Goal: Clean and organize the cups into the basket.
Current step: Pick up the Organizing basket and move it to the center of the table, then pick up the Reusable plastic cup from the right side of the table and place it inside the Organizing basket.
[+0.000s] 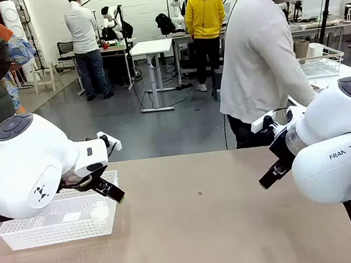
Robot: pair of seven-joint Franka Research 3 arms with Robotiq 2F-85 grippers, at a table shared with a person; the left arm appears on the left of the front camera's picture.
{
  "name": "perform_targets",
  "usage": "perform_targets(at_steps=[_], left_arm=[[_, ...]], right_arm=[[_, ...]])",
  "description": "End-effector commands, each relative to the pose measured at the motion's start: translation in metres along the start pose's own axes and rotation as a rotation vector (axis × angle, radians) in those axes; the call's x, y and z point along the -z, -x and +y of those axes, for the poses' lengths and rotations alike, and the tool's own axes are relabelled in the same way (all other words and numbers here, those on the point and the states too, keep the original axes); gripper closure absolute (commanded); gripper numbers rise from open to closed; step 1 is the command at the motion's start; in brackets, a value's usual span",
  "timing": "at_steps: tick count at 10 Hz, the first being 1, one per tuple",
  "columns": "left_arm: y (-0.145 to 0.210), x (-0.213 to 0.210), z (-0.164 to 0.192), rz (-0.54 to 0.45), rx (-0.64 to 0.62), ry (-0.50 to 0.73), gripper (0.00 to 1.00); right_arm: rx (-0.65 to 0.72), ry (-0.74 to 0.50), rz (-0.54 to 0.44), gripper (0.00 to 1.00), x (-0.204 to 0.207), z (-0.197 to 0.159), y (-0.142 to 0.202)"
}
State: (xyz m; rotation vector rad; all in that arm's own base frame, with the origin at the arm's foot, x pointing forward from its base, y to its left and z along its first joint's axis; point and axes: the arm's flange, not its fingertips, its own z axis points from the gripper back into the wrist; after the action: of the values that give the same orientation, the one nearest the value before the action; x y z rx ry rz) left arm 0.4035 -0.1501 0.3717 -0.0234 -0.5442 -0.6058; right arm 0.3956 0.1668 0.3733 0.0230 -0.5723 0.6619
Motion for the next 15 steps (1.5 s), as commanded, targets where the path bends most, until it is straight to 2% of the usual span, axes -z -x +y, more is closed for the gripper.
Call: perform_targets(at_steps=[1, 15], left_arm=[[0.0000, 0.0000, -0.0001, 0.000, 0.000, 0.000, 0.00], [0.0000, 0.0000, -0.0001, 0.000, 0.000, 0.000, 0.00]], right_arm=[[0.000, 0.000, 0.000, 0.00, 0.0000, 0.0000, 0.0000], [0.000, 0.000, 0.000, 0.00, 0.0000, 0.0000, 0.0000]])
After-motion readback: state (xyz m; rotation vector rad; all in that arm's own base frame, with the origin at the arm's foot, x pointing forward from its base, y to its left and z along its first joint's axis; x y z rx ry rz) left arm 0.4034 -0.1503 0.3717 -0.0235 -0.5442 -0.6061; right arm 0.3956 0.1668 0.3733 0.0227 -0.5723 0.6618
